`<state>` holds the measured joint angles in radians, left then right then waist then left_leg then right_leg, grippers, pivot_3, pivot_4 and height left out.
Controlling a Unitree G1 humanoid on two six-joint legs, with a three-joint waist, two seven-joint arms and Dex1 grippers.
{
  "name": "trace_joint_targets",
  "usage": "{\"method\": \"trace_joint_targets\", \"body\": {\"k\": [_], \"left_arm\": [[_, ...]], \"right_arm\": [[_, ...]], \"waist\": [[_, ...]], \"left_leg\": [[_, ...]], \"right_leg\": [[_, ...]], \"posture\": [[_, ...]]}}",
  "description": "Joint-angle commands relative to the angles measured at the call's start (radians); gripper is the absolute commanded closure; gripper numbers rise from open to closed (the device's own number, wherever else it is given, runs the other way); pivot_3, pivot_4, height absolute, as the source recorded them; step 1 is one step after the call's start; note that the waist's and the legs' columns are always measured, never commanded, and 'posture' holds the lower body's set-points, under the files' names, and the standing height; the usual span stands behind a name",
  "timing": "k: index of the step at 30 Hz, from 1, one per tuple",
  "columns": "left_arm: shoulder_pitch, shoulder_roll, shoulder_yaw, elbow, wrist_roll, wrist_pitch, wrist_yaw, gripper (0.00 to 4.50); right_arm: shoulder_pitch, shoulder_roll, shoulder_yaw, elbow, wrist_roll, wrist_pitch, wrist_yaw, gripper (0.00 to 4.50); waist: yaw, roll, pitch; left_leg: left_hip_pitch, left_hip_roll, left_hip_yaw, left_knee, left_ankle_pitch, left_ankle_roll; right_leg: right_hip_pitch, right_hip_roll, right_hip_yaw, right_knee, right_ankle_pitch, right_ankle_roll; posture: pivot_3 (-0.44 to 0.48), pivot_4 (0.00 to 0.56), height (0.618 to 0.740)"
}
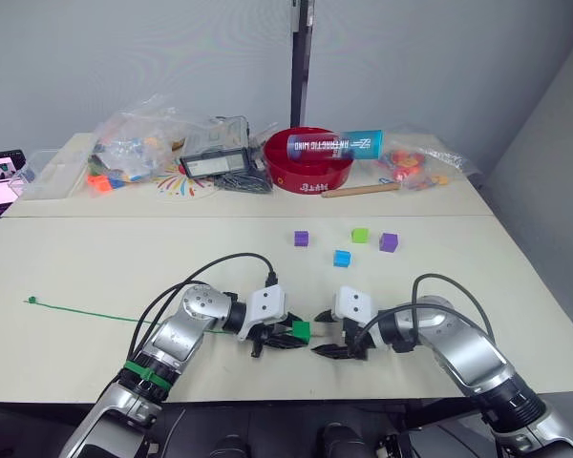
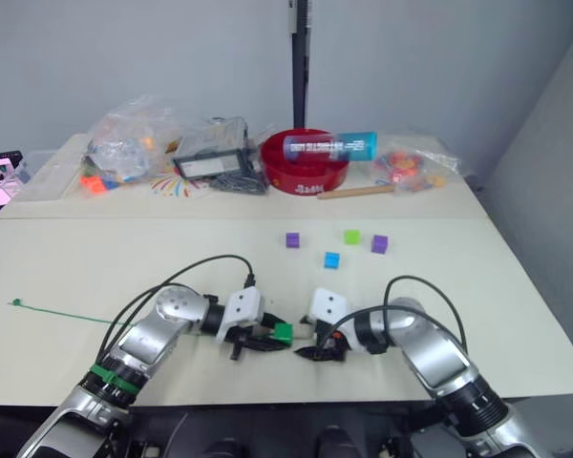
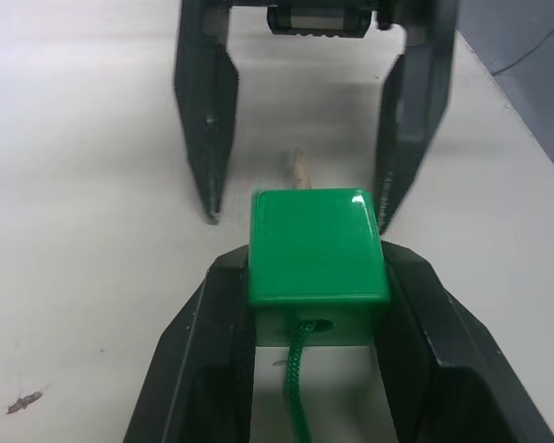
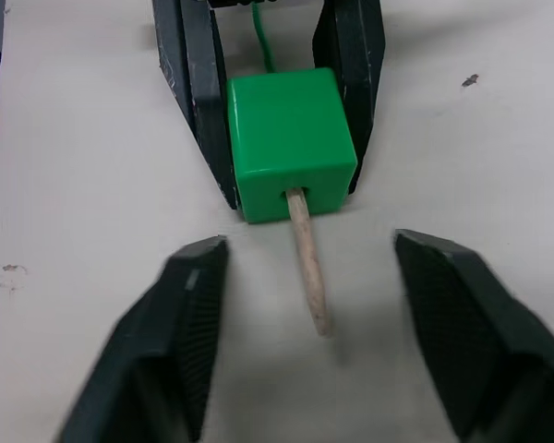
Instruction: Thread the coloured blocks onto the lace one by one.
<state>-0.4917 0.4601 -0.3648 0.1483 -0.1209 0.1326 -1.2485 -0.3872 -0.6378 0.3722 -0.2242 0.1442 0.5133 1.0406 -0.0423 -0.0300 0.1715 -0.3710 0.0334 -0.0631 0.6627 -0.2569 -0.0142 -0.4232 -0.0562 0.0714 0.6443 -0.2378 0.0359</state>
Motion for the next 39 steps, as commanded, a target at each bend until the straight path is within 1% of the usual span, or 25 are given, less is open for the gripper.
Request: {"method": "trace_joint_targets", "body": {"k": [1, 4, 6, 11, 14, 18, 22, 23, 25, 26, 28, 31, 35, 39], "left_arm": [[0.001, 0.008, 0.001, -0.023, -0.008, -0.011, -0.014, 3.29], [0.003, 0.011, 0.000, -0.026, -0.009, -0.011, -0.019, 3.29], [0.005, 0.016, 0.000, -0.031, -0.012, -0.008, -0.028, 3.29], [0.008, 0.029, 0.007, -0.038, -0.020, -0.005, -0.041, 3.29], [0.009, 0.052, 0.026, -0.037, -0.029, -0.005, -0.050, 3.29], [0.034, 0.117, 0.077, -0.035, -0.051, -0.029, -0.070, 3.29], [0.073, 0.215, 0.140, 0.013, -0.076, -0.071, -0.114, 3.29], [0.087, 0.249, 0.162, 0.045, -0.078, -0.101, -0.132, 3.29], [0.106, 0.327, 0.229, 0.172, -0.085, -0.176, -0.160, 3.29], [0.107, 0.361, 0.248, 0.237, -0.080, -0.224, -0.178, 3.29], [0.095, 0.403, 0.265, 0.340, -0.075, -0.308, -0.206, 3.29], [0.063, 0.444, 0.293, 0.495, -0.082, -0.397, -0.256, 3.29], [0.028, 0.499, 0.314, 0.699, -0.055, -0.532, -0.301, 3.29], [0.016, 0.508, 0.326, 0.794, -0.050, -0.593, -0.302, 3.29]], "right_arm": [[-0.012, -0.010, -0.010, -0.004, -0.003, -0.018, 0.009, 2.92], [-0.012, -0.010, -0.009, -0.004, -0.007, -0.019, 0.010, 3.94], [-0.013, -0.009, -0.009, -0.004, -0.009, -0.021, 0.011, 4.48], [-0.016, -0.010, -0.006, 0.000, -0.015, -0.028, 0.016, 4.50], [-0.023, -0.007, -0.004, 0.003, -0.015, -0.032, 0.019, 4.50], [-0.043, -0.012, -0.003, -0.014, -0.010, -0.034, 0.035, 4.50], [-0.070, -0.017, -0.008, -0.035, 0.007, -0.008, 0.047, 4.50], [-0.074, -0.018, -0.006, -0.040, 0.010, -0.005, 0.051, 4.50], [-0.077, -0.022, -0.002, -0.050, 0.015, -0.001, 0.063, 4.50], [-0.076, -0.024, 0.001, -0.053, 0.015, -0.001, 0.069, 4.50], [-0.071, -0.025, 0.004, -0.051, 0.013, -0.004, 0.076, 4.50], [-0.064, -0.023, 0.007, -0.036, 0.004, -0.015, 0.077, 4.50], [-0.058, -0.026, 0.011, -0.012, -0.003, -0.028, 0.083, 4.50], [-0.062, -0.022, 0.016, 0.012, -0.012, -0.041, 0.084, 4.50]], "waist": [[0.000, 0.000, 0.000], [0.000, 0.000, 0.000], [0.000, 0.000, 0.000], [-0.001, 0.000, 0.000], [-0.001, 0.000, 0.000], [-0.005, 0.000, 0.000], [-0.004, 0.000, 0.000], [-0.005, 0.000, 0.000], [-0.006, 0.000, 0.000], [-0.009, 0.000, 0.000], [-0.016, 0.000, 0.000], [-0.021, 0.000, 0.000], [-0.029, 0.000, 0.000], [-0.030, 0.001, 0.000]], "left_leg": [[0.000, 0.000, 0.000, 0.000, 0.000, 0.000], [0.000, 0.000, 0.000, 0.000, 0.000, 0.000], [0.000, 0.000, 0.000, 0.000, 0.000, 0.000], [0.000, 0.000, 0.000, 0.000, 0.000, 0.000], [0.000, 0.000, 0.000, 0.000, 0.000, 0.000], [0.001, 0.000, 0.000, 0.000, 0.000, 0.000], [0.001, 0.000, 0.000, 0.000, 0.000, 0.000], [0.001, 0.000, 0.000, 0.000, 0.000, 0.000], [0.001, 0.001, 0.000, 0.000, 0.000, 0.000], [0.001, 0.001, 0.000, 0.000, 0.000, 0.000], [0.002, 0.002, 0.000, 0.000, 0.000, 0.000], [0.003, 0.002, 0.000, -0.001, 0.000, 0.000], [0.003, 0.002, 0.001, -0.001, 0.000, 0.000], [0.003, 0.003, 0.001, -0.001, 0.000, 0.001]], "right_leg": [[0.000, 0.000, 0.000, 0.000, 0.000, 0.000], [0.000, 0.000, 0.000, 0.000, 0.000, 0.000], [0.000, 0.000, 0.000, 0.000, 0.000, 0.000], [0.000, 0.000, 0.000, 0.000, 0.000, 0.000], [0.000, 0.000, 0.000, 0.000, 0.000, 0.000], [0.000, 0.000, 0.000, 0.001, 0.000, 0.000], [0.000, 0.000, 0.000, 0.001, 0.000, 0.000], [0.000, 0.000, 0.000, 0.001, 0.000, 0.000], [0.000, 0.000, 0.000, 0.001, 0.000, 0.000], [-0.001, 0.000, 0.000, 0.001, 0.000, 0.000], [-0.001, 0.001, 0.000, 0.002, 0.000, -0.001], [0.000, 0.001, 0.000, 0.003, 0.000, -0.001], [-0.001, 0.002, 0.000, 0.003, 0.000, -0.001], [-0.001, 0.002, 0.000, 0.004, -0.001, -0.002]], "posture": [[0.000, 0.150, 0.731], [0.000, 0.150, 0.731], [0.000, 0.150, 0.731], [0.000, 0.150, 0.731], [0.000, 0.150, 0.731], [0.000, 0.150, 0.731], [0.000, 0.150, 0.731], [0.000, 0.150, 0.731], [0.000, 0.150, 0.731], [0.000, 0.150, 0.731], [0.000, 0.150, 0.731], [0.000, 0.150, 0.731], [0.000, 0.150, 0.731], [0.000, 0.150, 0.731]]}}
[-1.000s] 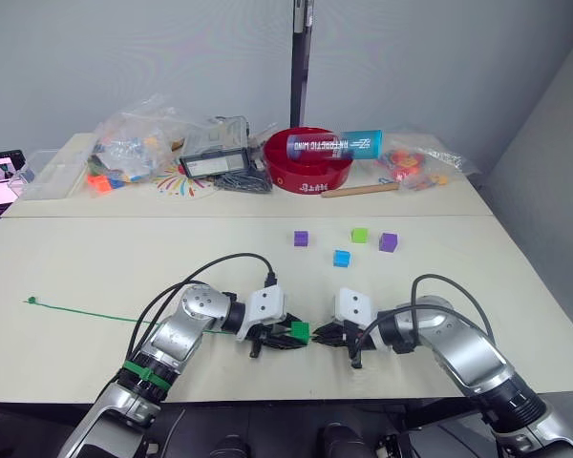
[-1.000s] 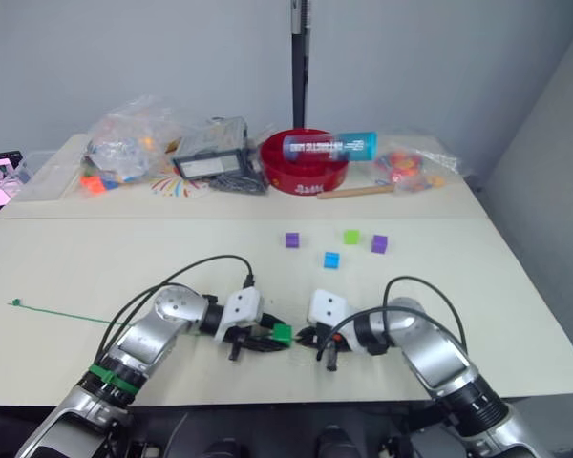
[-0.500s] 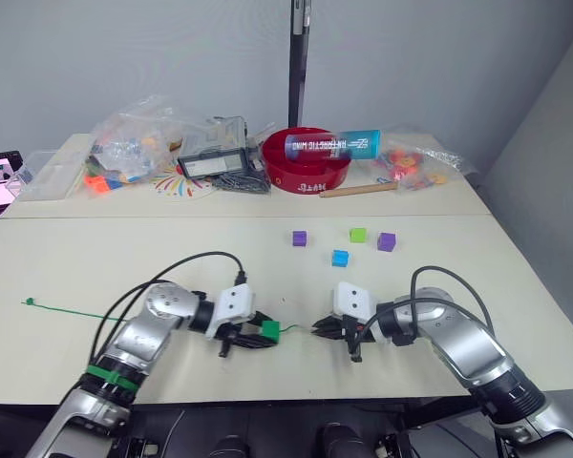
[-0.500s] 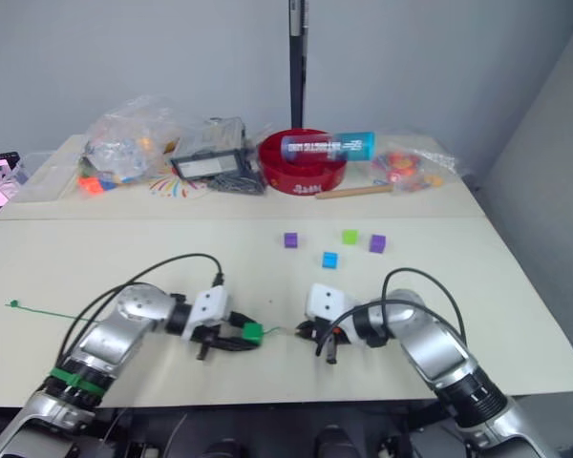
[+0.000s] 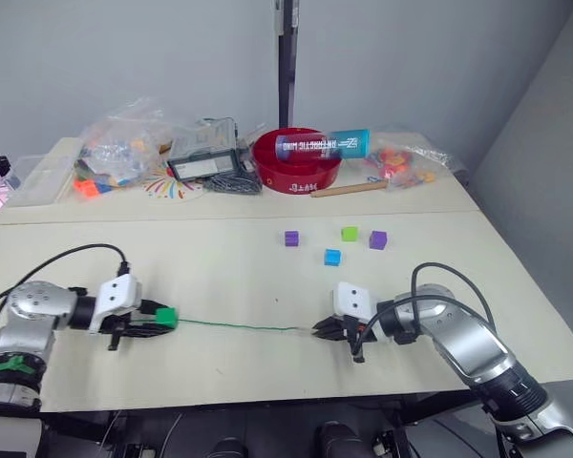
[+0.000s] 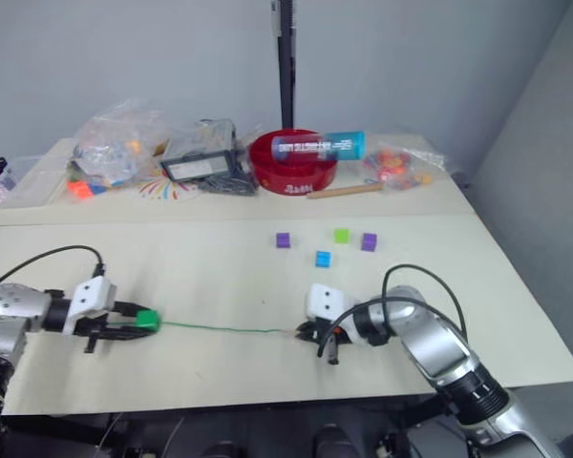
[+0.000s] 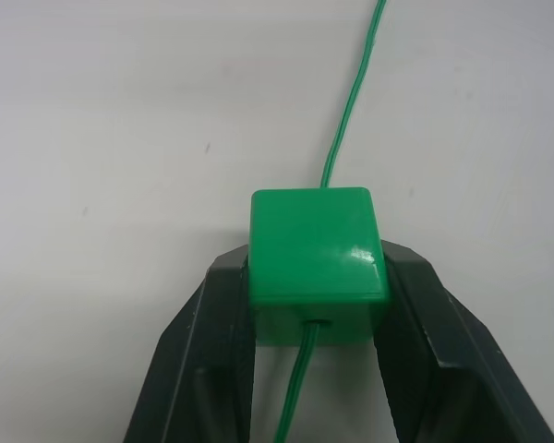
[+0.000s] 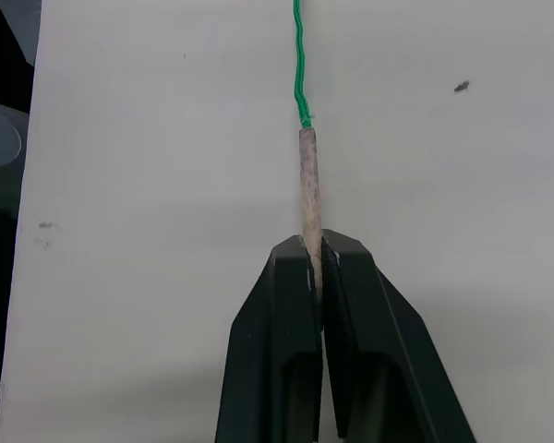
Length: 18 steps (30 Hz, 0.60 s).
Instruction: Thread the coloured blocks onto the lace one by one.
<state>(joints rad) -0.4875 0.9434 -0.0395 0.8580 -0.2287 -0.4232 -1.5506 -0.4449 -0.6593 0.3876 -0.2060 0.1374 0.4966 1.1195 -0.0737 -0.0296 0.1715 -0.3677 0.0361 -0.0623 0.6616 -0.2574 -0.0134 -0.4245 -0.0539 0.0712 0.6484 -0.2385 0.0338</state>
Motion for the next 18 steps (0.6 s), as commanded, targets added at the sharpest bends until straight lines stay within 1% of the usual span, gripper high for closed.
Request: {"method": "trace_joint_targets", "body": {"k": [1, 5, 7, 9, 10, 14, 17, 18], "left_arm": [[0.011, 0.022, 0.002, 0.103, 0.061, -0.052, 0.001, 3.29], [0.007, 0.017, 0.014, 0.144, 0.061, -0.073, 0.003, 3.29], [-0.010, 0.020, 0.021, 0.147, 0.050, -0.041, -0.011, 2.26], [-0.027, 0.021, 0.036, 0.133, 0.034, -0.008, -0.033, 1.72], [-0.036, 0.020, 0.046, 0.118, 0.025, 0.009, -0.035, 1.32], [-0.060, 0.035, 0.065, 0.035, 0.013, 0.081, -0.046, 0.02], [-0.061, 0.059, 0.070, -0.052, -0.008, 0.163, -0.063, 0.02], [-0.062, 0.092, 0.048, -0.112, -0.026, 0.210, -0.064, 0.02]], "right_arm": [[-0.006, 0.002, 0.002, -0.002, -0.007, -0.027, 0.004, 4.50], [-0.009, 0.008, 0.004, 0.010, -0.011, -0.034, 0.004, 4.50], [-0.011, 0.009, 0.003, 0.017, -0.012, -0.040, 0.005, 4.50], [-0.014, 0.012, 0.003, 0.022, -0.012, -0.043, 0.006, 4.50], [-0.015, 0.012, 0.003, 0.024, -0.012, -0.044, 0.007, 4.50], [-0.014, 0.017, 0.003, 0.021, -0.011, -0.044, 0.011, 4.50], [-0.013, 0.019, 0.002, 0.013, -0.010, -0.040, 0.014, 4.50], [-0.014, 0.021, 0.002, 0.007, -0.009, -0.035, 0.013, 4.50]], "waist": [[0.003, 0.000, 0.000], [0.003, 0.001, 0.000], [0.002, 0.001, 0.000], [0.003, 0.001, 0.000], [0.004, 0.001, 0.000], [0.010, 0.000, 0.000], [0.013, -0.001, 0.001], [0.012, -0.001, 0.001]], "left_leg": [[0.000, 0.000, 0.000, 0.000, 0.000, 0.000], [0.000, 0.000, 0.000, 0.000, 0.000, 0.000], [0.000, 0.000, 0.000, 0.000, 0.000, 0.000], [0.000, 0.000, 0.000, 0.000, 0.000, 0.000], [0.000, 0.000, 0.000, 0.000, 0.000, 0.000], [-0.002, 0.000, 0.000, 0.000, 0.000, 0.000], [-0.003, 0.000, 0.000, 0.000, 0.000, 0.000], [-0.003, -0.001, -0.001, 0.000, 0.000, 0.000]], "right_leg": [[0.000, 0.000, 0.000, 0.000, 0.000, 0.000], [0.000, 0.000, 0.000, 0.000, 0.000, 0.000], [0.000, 0.000, 0.000, 0.001, 0.000, 0.000], [0.000, 0.000, 0.000, 0.001, 0.000, 0.000], [0.000, 0.000, 0.000, 0.000, 0.000, 0.000], [-0.001, -0.001, 0.000, 0.000, 0.000, 0.000], [-0.001, -0.001, -0.001, -0.001, 0.000, 0.000], [-0.001, -0.001, -0.001, -0.001, 0.000, 0.000]], "posture": [[0.000, 0.150, 0.731], [0.000, 0.150, 0.731], [0.000, 0.150, 0.731], [0.000, 0.150, 0.731], [0.000, 0.150, 0.731], [0.000, 0.150, 0.731], [0.000, 0.150, 0.731], [0.000, 0.150, 0.731]]}}
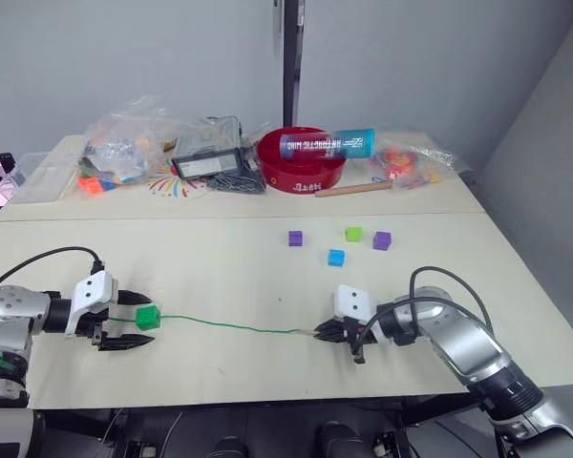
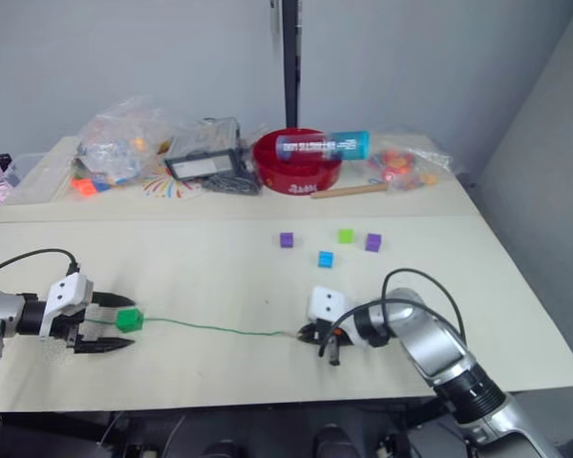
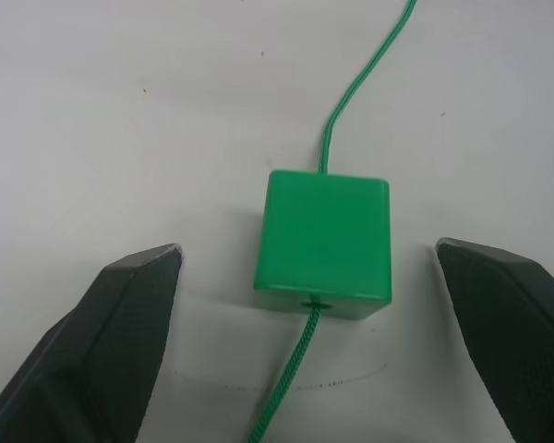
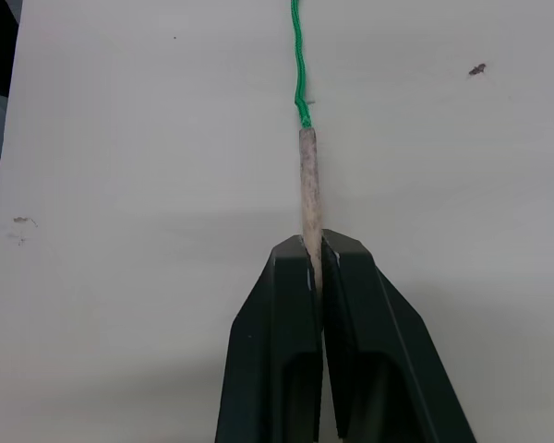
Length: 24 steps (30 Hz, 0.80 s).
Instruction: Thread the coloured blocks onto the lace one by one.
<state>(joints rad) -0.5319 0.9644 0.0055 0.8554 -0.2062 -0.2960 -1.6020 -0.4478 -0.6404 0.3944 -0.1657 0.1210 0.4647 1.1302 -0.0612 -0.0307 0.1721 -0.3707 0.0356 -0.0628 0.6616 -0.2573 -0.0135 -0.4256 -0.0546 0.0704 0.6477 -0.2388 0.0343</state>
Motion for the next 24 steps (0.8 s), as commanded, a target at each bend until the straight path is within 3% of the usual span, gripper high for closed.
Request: {"method": "trace_joint_targets", "body": {"k": [1, 3, 5, 8, 11, 19, 24], "left_arm": [[-0.016, 0.096, -0.013, -0.155, -0.062, 0.118, -0.012, 0.02], [-0.022, 0.133, -0.043, -0.315, -0.125, 0.253, -0.012, 0.02], [0.006, 0.113, -0.037, -0.517, -0.205, 0.438, -0.012, 0.02], [0.071, 0.052, -0.038, -0.756, -0.281, 0.590, 0.058, 0.02], [0.130, -0.037, -0.058, -0.902, -0.281, 0.639, 0.154, 0.02], [0.137, -0.290, -0.183, -0.872, -0.138, 0.513, 0.307, 0.02], [0.128, -0.351, -0.218, -0.784, -0.085, 0.417, 0.298, 0.02]], "right_arm": [[-0.011, 0.003, -0.005, -0.037, 0.007, 0.000, 0.002, 4.50], [-0.014, 0.010, -0.001, -0.046, 0.008, 0.010, -0.001, 4.50], [-0.018, 0.020, 0.006, -0.053, 0.005, 0.019, -0.008, 4.50], [-0.028, 0.031, 0.016, -0.062, -0.007, 0.034, -0.021, 4.50], [-0.040, 0.043, 0.026, -0.076, -0.011, 0.054, -0.036, 4.50], [-0.073, 0.070, 0.053, -0.112, -0.023, 0.118, -0.058, 4.50], [-0.083, 0.082, 0.067, -0.121, -0.024, 0.137, -0.073, 4.50]], "waist": [[-0.001, -0.001, 0.000], [-0.001, -0.001, 0.001], [0.000, -0.001, 0.001], [0.004, 0.000, 0.001], [0.004, 0.000, 0.001], [0.010, 0.000, 0.001], [0.015, 0.000, 0.001]], "left_leg": [[0.000, 0.000, 0.000, 0.000, 0.000, 0.000], [-0.001, 0.000, 0.000, 0.000, 0.000, 0.000], [-0.001, 0.000, 0.000, 0.000, 0.000, 0.000], [-0.001, -0.002, 0.000, 0.000, 0.000, 0.000], [-0.001, -0.001, 0.000, 0.000, 0.000, 0.000], [0.000, -0.002, 0.000, 0.000, 0.000, 0.000], [0.000, -0.002, 0.000, 0.000, 0.000, 0.000]], "right_leg": [[0.000, 0.000, 0.000, 0.000, 0.000, 0.000], [-0.001, 0.000, 0.000, 0.000, 0.000, 0.000], [-0.001, 0.000, 0.000, 0.000, 0.000, 0.000], [0.000, -0.002, 0.000, 0.000, -0.001, 0.002], [0.000, -0.002, 0.000, 0.000, -0.001, 0.002], [0.000, -0.002, 0.000, 0.000, -0.001, 0.001], [0.000, -0.002, 0.000, 0.000, -0.001, 0.001]], "posture": [[0.000, 0.150, 0.731], [0.000, 0.150, 0.731], [0.000, 0.150, 0.731], [0.000, 0.150, 0.731], [0.000, 0.150, 0.731], [0.000, 0.150, 0.731], [0.000, 0.150, 0.731]]}}
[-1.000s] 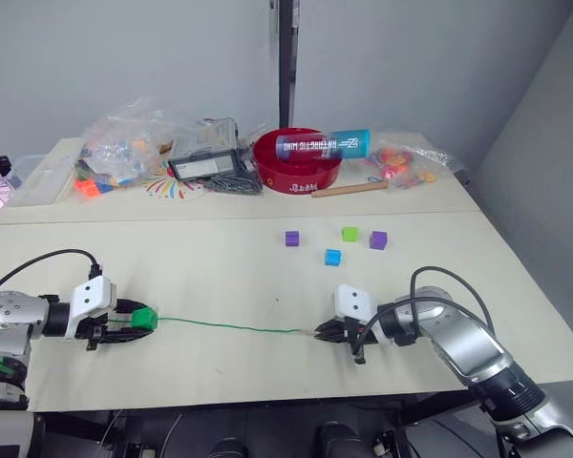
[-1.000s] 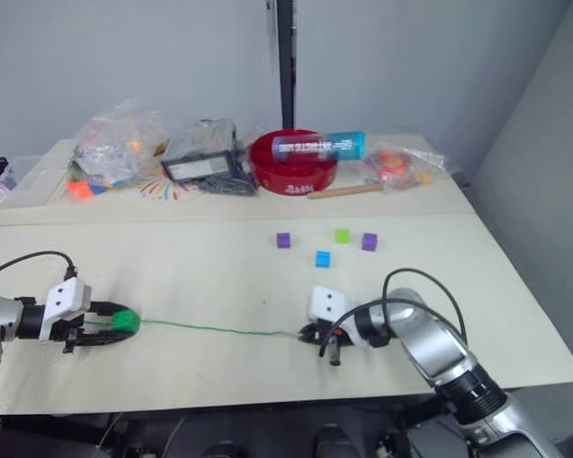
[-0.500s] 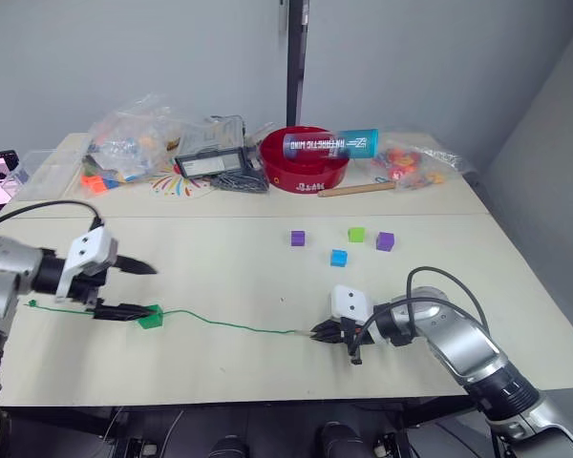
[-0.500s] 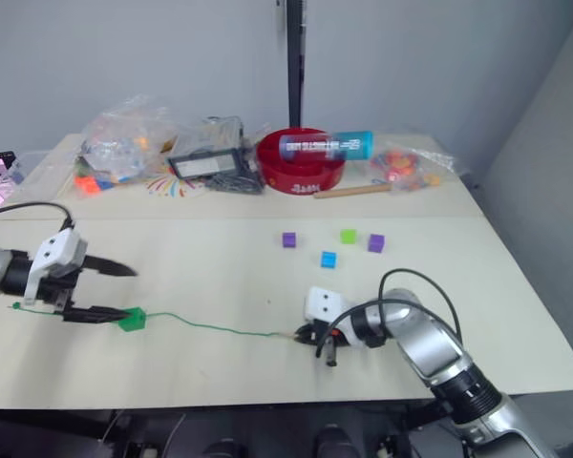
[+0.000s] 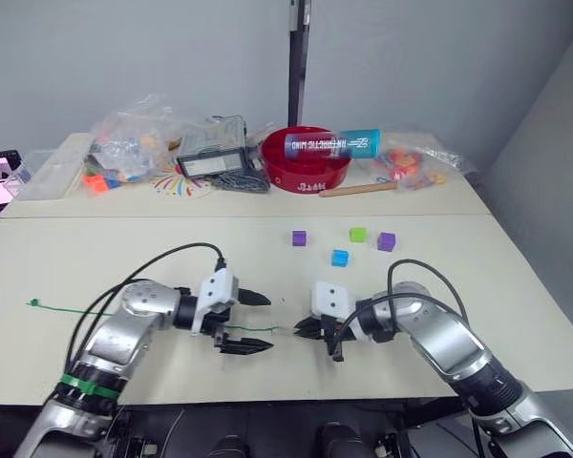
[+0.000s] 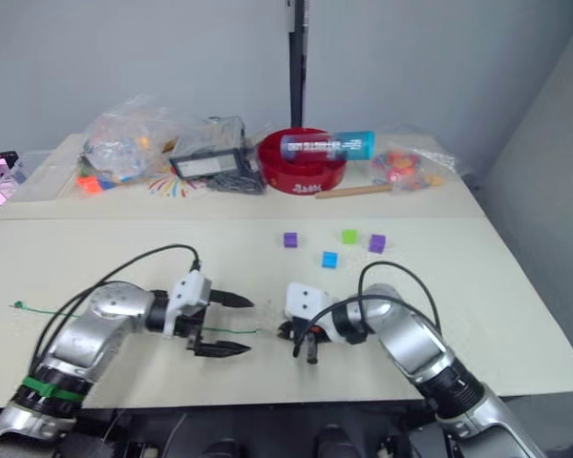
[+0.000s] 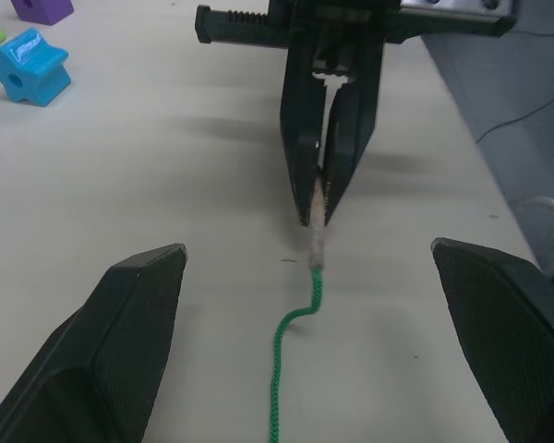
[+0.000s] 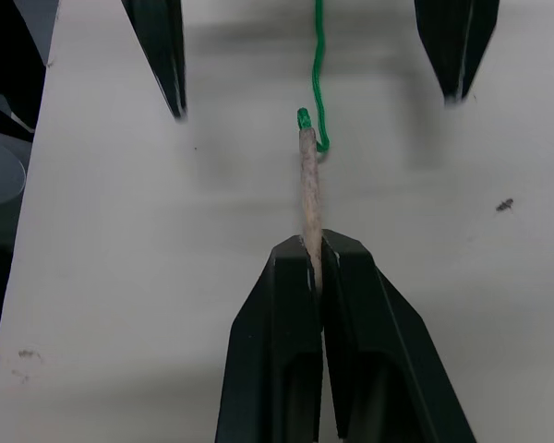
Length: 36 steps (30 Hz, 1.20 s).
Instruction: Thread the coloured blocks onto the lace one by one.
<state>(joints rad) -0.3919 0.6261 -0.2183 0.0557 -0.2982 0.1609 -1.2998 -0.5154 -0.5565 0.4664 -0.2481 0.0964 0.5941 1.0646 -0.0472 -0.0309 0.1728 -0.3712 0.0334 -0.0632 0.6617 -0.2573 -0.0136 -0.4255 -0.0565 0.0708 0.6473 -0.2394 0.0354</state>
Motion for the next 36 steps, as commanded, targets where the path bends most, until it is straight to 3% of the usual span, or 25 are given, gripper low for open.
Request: {"method": "trace_joint_targets", "body": {"k": [1, 8, 9, 10, 21, 36], "left_arm": [[-0.012, -0.017, 0.003, 0.020, 0.003, -0.040, -0.012, 0.02], [-0.021, -0.047, -0.002, 0.037, 0.009, -0.059, -0.019, 0.02], [-0.026, -0.053, -0.004, 0.038, 0.009, -0.057, -0.019, 0.57], [-0.028, -0.059, -0.007, 0.042, 0.012, -0.059, -0.019, 0.76], [-0.036, -0.083, -0.018, 0.082, 0.031, -0.081, -0.033, 4.46], [-0.044, -0.088, -0.017, 0.084, 0.032, -0.076, -0.028, 4.48]], "right_arm": [[-0.015, -0.003, -0.004, -0.041, 0.000, 0.009, -0.008, 4.50], [-0.014, -0.009, -0.005, -0.045, 0.001, 0.015, -0.009, 4.50], [-0.014, -0.008, -0.005, -0.045, 0.001, 0.016, -0.010, 4.50], [-0.015, -0.006, -0.005, -0.045, 0.002, 0.017, -0.011, 4.50], [-0.014, -0.003, -0.005, -0.049, 0.005, 0.021, -0.018, 4.50], [-0.013, 0.007, -0.012, -0.055, 0.018, 0.019, -0.023, 4.50]], "waist": [[0.002, 0.000, 0.000], [0.003, 0.000, 0.000], [0.003, 0.000, 0.000], [0.003, 0.000, 0.000], [0.003, 0.000, 0.000], [0.003, 0.000, 0.000]], "left_leg": [[0.000, 0.000, 0.000, 0.000, 0.000, 0.000], [0.000, 0.000, 0.000, 0.000, 0.000, 0.000], [0.000, 0.000, 0.000, 0.000, 0.000, 0.000], [0.000, 0.000, 0.000, 0.000, 0.000, 0.000], [0.000, 0.000, 0.000, 0.000, 0.000, 0.000], [0.000, 0.000, 0.000, 0.000, 0.000, 0.000]], "right_leg": [[0.000, 0.000, 0.000, 0.000, 0.000, 0.000], [0.000, 0.000, 0.000, 0.000, 0.000, 0.000], [0.000, 0.000, 0.000, 0.000, 0.000, 0.000], [0.000, 0.000, 0.000, 0.000, 0.000, 0.000], [0.000, -0.001, 0.000, 0.000, 0.000, 0.000], [0.000, -0.001, 0.000, 0.000, 0.000, 0.000]], "posture": [[0.000, 0.150, 0.731], [0.000, 0.150, 0.731], [0.000, 0.150, 0.731], [0.000, 0.150, 0.731], [0.000, 0.150, 0.731], [0.000, 0.150, 0.731]]}}
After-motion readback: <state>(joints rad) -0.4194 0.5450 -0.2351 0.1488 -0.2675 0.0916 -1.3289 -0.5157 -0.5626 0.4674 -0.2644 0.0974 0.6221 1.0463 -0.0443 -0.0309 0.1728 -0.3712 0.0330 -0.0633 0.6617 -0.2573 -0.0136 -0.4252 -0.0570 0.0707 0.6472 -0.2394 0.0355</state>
